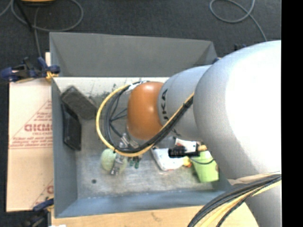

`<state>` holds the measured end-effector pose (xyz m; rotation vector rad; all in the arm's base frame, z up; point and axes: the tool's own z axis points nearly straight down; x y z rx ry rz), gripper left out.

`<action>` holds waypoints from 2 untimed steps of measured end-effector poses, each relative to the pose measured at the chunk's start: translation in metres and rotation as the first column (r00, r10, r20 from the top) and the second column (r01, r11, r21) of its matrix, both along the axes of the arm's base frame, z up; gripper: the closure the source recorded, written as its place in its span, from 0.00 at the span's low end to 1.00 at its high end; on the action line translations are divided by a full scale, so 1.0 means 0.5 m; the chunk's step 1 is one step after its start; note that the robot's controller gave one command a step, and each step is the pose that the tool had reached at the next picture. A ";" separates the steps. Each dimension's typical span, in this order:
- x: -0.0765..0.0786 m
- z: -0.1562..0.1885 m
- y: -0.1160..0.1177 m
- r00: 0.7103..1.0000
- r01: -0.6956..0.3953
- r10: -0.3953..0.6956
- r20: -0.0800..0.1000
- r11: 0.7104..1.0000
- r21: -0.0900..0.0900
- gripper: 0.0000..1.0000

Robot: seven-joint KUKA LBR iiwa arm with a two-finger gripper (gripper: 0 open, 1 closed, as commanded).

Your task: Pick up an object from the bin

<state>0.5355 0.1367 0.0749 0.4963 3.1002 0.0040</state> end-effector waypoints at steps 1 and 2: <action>-0.001 0.005 0.000 1.000 0.000 0.000 0.001 1.000 0.000 1.00; -0.004 0.022 -0.002 1.000 -0.001 0.001 -0.006 1.000 -0.003 1.00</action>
Offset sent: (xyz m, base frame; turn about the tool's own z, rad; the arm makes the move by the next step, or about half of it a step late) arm 0.0000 0.0001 0.0703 0.0000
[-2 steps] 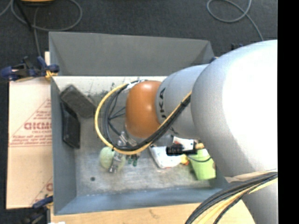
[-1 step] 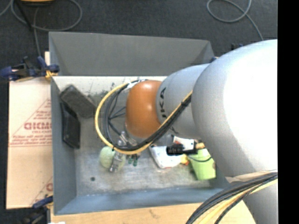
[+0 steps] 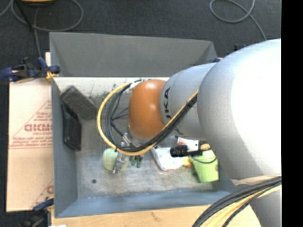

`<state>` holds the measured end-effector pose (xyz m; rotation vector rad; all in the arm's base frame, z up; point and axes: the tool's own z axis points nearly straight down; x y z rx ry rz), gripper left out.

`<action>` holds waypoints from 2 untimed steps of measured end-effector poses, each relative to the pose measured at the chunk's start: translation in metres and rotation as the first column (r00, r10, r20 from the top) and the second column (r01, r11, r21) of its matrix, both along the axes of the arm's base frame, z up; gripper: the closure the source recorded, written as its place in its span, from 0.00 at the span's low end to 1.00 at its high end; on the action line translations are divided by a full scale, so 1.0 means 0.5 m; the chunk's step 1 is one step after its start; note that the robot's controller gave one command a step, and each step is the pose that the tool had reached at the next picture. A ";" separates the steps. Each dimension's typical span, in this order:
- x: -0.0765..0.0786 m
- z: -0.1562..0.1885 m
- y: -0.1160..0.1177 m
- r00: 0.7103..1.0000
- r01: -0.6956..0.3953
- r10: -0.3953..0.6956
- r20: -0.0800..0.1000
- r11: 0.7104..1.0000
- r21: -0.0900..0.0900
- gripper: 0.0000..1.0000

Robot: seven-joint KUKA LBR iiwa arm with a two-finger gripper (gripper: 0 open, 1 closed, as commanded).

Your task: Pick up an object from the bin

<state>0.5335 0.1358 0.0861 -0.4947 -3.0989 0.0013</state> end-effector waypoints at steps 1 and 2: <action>0.001 0.039 0.000 1.000 -0.001 0.001 0.001 1.000 0.000 1.00; 0.004 0.064 0.000 1.000 -0.001 0.001 0.007 1.000 0.001 1.00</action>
Offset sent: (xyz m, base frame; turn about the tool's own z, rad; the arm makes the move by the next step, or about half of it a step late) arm 0.0001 0.0001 0.0095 0.0000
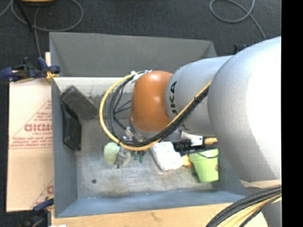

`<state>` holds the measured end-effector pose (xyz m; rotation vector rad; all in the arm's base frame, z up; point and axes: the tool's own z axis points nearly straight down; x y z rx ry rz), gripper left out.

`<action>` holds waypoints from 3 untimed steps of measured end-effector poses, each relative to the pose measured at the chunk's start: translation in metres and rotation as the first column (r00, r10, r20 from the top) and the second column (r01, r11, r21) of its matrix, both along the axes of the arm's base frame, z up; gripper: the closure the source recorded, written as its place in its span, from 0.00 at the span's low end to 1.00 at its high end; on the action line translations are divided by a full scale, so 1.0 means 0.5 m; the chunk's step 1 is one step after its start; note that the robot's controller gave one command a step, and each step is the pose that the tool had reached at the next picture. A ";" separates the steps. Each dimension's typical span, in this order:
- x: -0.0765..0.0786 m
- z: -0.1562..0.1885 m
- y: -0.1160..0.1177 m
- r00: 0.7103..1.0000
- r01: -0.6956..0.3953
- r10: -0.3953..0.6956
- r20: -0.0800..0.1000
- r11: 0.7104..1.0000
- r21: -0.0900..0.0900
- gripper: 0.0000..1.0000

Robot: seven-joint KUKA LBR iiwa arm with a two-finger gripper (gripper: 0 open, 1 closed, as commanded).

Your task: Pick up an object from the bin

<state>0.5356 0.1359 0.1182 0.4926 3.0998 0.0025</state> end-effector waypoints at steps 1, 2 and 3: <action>0.000 0.013 0.000 1.000 0.000 0.000 0.002 1.000 0.000 1.00; 0.001 0.021 0.000 1.000 -0.001 0.001 0.001 1.000 0.000 1.00; -0.002 0.033 -0.001 1.000 -0.001 0.001 -0.006 1.000 -0.001 1.00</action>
Offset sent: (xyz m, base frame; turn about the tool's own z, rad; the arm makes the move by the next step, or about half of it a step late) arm 0.0000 0.0000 0.0127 0.0000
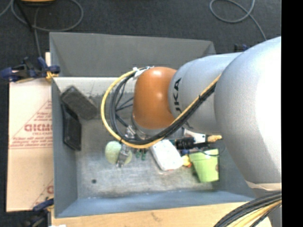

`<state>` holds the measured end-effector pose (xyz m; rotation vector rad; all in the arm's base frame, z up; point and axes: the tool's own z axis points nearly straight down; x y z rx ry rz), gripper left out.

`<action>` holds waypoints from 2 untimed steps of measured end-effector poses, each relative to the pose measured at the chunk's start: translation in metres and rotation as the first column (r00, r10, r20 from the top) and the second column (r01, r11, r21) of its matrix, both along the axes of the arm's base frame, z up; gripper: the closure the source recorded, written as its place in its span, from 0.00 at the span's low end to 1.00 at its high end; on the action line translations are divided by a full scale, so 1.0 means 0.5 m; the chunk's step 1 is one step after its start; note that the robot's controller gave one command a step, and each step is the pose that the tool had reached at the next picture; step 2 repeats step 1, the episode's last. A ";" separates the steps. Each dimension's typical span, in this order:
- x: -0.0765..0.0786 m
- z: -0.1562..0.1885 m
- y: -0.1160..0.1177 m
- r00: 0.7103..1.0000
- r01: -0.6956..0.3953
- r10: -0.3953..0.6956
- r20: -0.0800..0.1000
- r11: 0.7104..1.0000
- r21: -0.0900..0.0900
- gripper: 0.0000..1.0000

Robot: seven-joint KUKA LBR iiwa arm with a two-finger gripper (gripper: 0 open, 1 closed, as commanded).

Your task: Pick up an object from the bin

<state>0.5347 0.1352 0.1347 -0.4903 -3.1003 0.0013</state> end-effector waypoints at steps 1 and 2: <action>-0.002 0.038 -0.001 1.000 -0.001 0.001 -0.002 1.000 -0.001 1.00; -0.002 0.038 -0.001 1.000 -0.001 0.001 -0.002 1.000 -0.001 1.00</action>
Offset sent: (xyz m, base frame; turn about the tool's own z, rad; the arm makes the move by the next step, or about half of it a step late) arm 0.0001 -0.0002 0.0293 0.0000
